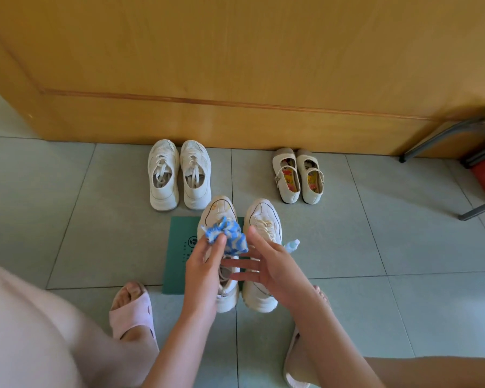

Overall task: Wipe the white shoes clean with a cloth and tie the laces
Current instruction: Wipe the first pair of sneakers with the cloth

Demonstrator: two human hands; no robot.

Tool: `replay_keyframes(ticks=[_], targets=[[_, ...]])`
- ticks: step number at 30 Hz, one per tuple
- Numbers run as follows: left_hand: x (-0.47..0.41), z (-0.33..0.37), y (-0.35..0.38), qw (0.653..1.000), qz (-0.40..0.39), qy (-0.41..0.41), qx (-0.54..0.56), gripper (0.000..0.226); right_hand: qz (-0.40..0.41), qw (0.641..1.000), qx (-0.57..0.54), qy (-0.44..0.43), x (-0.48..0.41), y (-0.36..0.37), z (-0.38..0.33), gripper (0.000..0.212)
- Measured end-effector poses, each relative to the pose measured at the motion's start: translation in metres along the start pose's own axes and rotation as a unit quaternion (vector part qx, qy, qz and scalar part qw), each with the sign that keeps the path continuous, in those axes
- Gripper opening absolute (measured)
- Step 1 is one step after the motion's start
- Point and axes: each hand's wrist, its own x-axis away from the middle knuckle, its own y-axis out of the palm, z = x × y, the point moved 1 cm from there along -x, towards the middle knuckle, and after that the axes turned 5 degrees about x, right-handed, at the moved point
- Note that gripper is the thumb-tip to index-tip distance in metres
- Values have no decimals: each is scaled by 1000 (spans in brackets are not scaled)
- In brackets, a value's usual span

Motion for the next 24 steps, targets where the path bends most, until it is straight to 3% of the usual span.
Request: replay_keyframes(ticks=[4,6,9,13,17,21,24], targets=[[-7,-2,-10,999,4,2,-47,10,-24,990,-137,-9,-10,4,2,31],[-9,-1,-13,999,-30,-29,-14,22,8,986,-165,-31,-16,3,2,30],[-14,5,-16,992,-48,-91,78,45,77,990,-68,-96,-19,0,-3,29],[-22,13,-16,993,-23,-107,54,31,104,978,94,-154,-23,3,-6,38],[-29,16,-20,994,-11,-92,57,25,56,992,-13,-110,-25,9,-7,37],[-28,15,-22,997,-26,-70,33,30,29,998,51,-27,-27,9,-4,47],[-28,13,-19,997,-17,-68,43,33,49,996,71,-13,-31,9,-6,54]])
